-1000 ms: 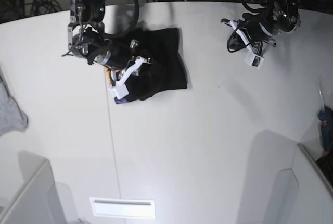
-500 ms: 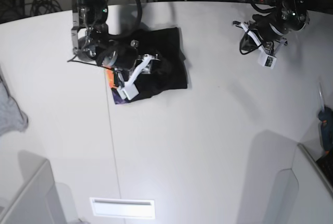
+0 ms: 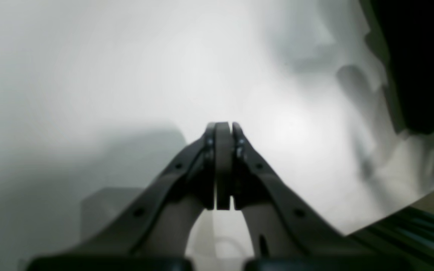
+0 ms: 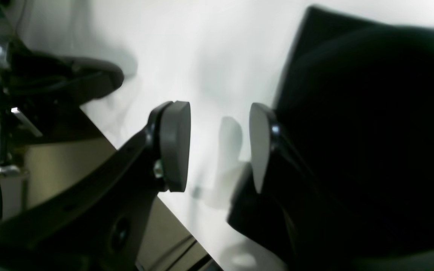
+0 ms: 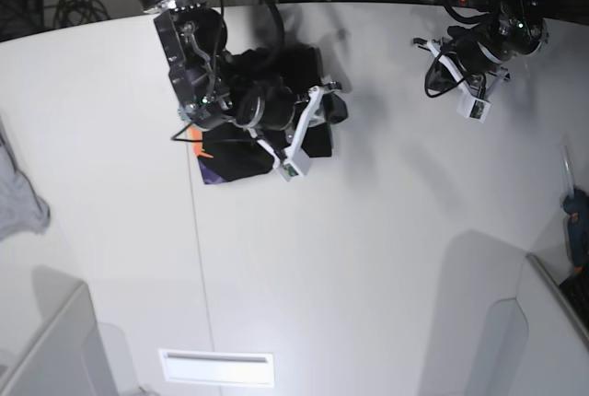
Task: Fold the T-shirt properly
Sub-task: 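Release with the left gripper and press the bundle with the right gripper, then push the folded bundle with the right gripper to flatten it, then lower the left gripper onto the bundle and adjust it with both grippers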
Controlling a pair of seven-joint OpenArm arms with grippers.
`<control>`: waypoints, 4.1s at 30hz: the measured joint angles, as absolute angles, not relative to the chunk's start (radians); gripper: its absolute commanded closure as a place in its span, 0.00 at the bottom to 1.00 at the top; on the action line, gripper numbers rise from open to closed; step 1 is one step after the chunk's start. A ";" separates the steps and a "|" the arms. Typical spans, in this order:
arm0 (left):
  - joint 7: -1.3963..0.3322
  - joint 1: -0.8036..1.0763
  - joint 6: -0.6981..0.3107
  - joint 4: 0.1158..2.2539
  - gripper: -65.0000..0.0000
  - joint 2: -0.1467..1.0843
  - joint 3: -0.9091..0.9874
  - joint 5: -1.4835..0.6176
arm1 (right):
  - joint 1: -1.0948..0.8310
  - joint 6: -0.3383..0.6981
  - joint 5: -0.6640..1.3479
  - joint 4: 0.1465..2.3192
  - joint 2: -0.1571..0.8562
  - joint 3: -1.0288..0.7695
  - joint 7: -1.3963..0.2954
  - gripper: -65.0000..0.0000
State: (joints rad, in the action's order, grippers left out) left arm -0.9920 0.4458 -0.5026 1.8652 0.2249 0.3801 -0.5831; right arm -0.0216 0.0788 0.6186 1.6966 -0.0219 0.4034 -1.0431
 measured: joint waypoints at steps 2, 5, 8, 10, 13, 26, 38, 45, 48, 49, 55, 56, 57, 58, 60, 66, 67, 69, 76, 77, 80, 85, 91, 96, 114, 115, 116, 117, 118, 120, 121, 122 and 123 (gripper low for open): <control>-0.992 0.439 -0.503 1.865 1.00 0.225 0.381 -0.583 | 0.015 0.031 0.591 1.702 -0.018 0.495 -1.047 0.62; -0.991 0.435 -0.506 1.865 1.00 0.233 0.400 -0.585 | 0.036 -0.033 0.569 1.822 0.017 0.570 -1.037 0.76; -0.992 0.439 -0.501 1.865 1.00 0.247 0.465 -0.574 | 0.026 -0.078 0.533 1.991 0.105 0.544 -1.034 1.00; -0.992 0.444 -0.504 1.865 1.00 0.249 0.491 -0.577 | 0.001 -0.084 0.553 2.021 0.149 0.463 -1.028 1.00; -0.992 0.444 -0.563 1.865 1.00 0.243 0.538 -0.586 | -0.048 -0.092 0.518 1.996 0.149 0.317 -0.961 1.00; -1.052 0.436 -0.611 1.863 1.00 0.238 0.612 -0.584 | -0.089 -0.033 0.510 1.756 0.226 0.155 -0.844 1.00; -1.055 0.435 -0.611 1.863 1.00 0.244 0.662 -0.584 | -0.162 -0.030 0.508 1.798 0.221 0.155 -0.817 1.00; -1.055 0.434 -0.611 1.863 1.00 0.244 0.662 -0.584 | -0.167 -0.029 0.509 1.788 0.215 0.157 -0.810 1.00; -1.056 0.435 -0.611 1.863 1.00 0.244 0.662 -0.583 | -0.167 -0.030 0.493 1.762 0.223 0.214 -0.809 1.00; -1.056 0.435 -0.611 1.863 1.00 0.244 0.662 -0.583 | -0.167 -0.030 0.501 1.763 0.220 0.233 -0.811 1.00; -1.055 0.435 -0.611 1.863 1.00 0.244 0.662 -0.584 | -0.167 -0.030 0.499 1.766 0.193 0.302 -0.811 1.00; -1.055 0.435 -0.611 1.863 1.00 0.243 0.662 -0.584 | -0.167 -0.030 0.503 1.772 0.186 0.308 -0.814 1.00; -1.055 0.435 -0.611 1.863 1.00 0.244 0.662 -0.584 | -0.167 -0.030 0.505 1.781 0.182 0.308 -0.815 1.00; -1.055 0.435 -0.611 1.863 1.00 0.244 0.662 -0.583 | -0.167 -0.030 0.507 1.790 0.179 0.308 -0.815 1.00; -1.055 0.435 -0.611 1.863 1.00 0.244 0.662 -0.583 | -0.162 -0.030 0.503 1.800 0.178 0.326 -0.813 1.00; -1.056 0.435 -0.611 1.863 1.00 0.244 0.662 -0.583 | -0.151 -0.037 0.499 1.796 0.138 0.397 -0.818 1.00; -1.056 0.435 -0.611 1.863 1.00 0.243 0.662 -0.584 | -0.148 -0.037 0.502 1.796 0.128 0.411 -0.818 1.00; -1.055 0.434 -0.611 1.863 1.00 0.244 0.662 -0.584 | -0.147 -0.037 0.502 1.796 0.109 0.436 -0.818 1.00; -1.056 0.433 -0.611 1.863 1.00 0.244 0.662 -0.584 | -0.072 -0.116 0.495 1.791 0.079 0.548 -0.838 1.00; -1.055 0.432 -0.611 1.863 1.00 0.244 0.662 -0.584 | -0.062 -0.117 0.497 1.785 0.076 0.571 -0.838 1.00; -1.056 0.433 -0.611 1.863 1.00 0.244 0.662 -0.583 | -0.044 -0.121 0.505 1.775 0.060 0.640 -0.845 1.00; -1.056 0.433 -0.611 1.863 1.00 0.250 0.662 -0.584 | -0.048 -0.153 0.519 1.855 0.085 0.624 -0.839 1.00; -1.050 0.433 -0.611 1.863 1.00 0.270 0.662 -0.585 | -0.091 -0.228 0.498 1.839 0.170 0.567 -0.841 1.00; -1.052 0.435 -0.611 1.863 1.00 0.270 0.659 -0.583 | -0.080 -0.221 0.505 1.773 0.133 0.596 -0.834 1.00; -1.058 0.436 -0.611 1.868 1.00 0.269 0.515 -0.811 | -0.025 -0.228 0.518 1.856 0.155 0.734 -0.838 1.00; -1.061 0.436 -0.609 1.869 1.00 0.272 0.515 -0.863 | -0.029 -0.224 0.521 1.892 0.178 0.713 -0.839 1.00; -1.058 0.439 -0.609 1.869 1.00 0.273 0.517 -0.920 | -0.043 -0.225 0.521 1.921 0.193 0.674 -0.844 1.00; -1.059 0.439 -0.611 1.869 1.00 0.273 0.516 -0.974 | -0.064 -0.226 0.511 1.942 0.198 0.618 -0.841 1.00; -1.063 0.438 -0.611 1.869 0.96 0.273 0.514 -1.008 | -0.083 -0.229 0.510 1.953 0.198 0.562 -0.835 1.00; -1.060 0.438 -0.611 1.869 0.70 0.271 0.514 -1.071 | -0.122 -0.228 0.509 1.964 0.196 0.474 -0.837 1.00; -1.059 0.435 -0.610 1.869 0.59 0.271 0.506 -1.082 | -0.138 -0.228 0.509 1.965 0.197 0.439 -0.838 1.00; -1.058 0.435 -0.607 1.869 0.47 0.271 0.488 -1.087 | -0.154 -0.227 0.510 1.967 0.201 0.410 -0.840 1.00; -1.055 0.435 -0.607 1.869 0.35 0.271 0.456 -1.085 | -0.173 -0.225 0.513 1.975 0.216 0.391 -0.835 1.00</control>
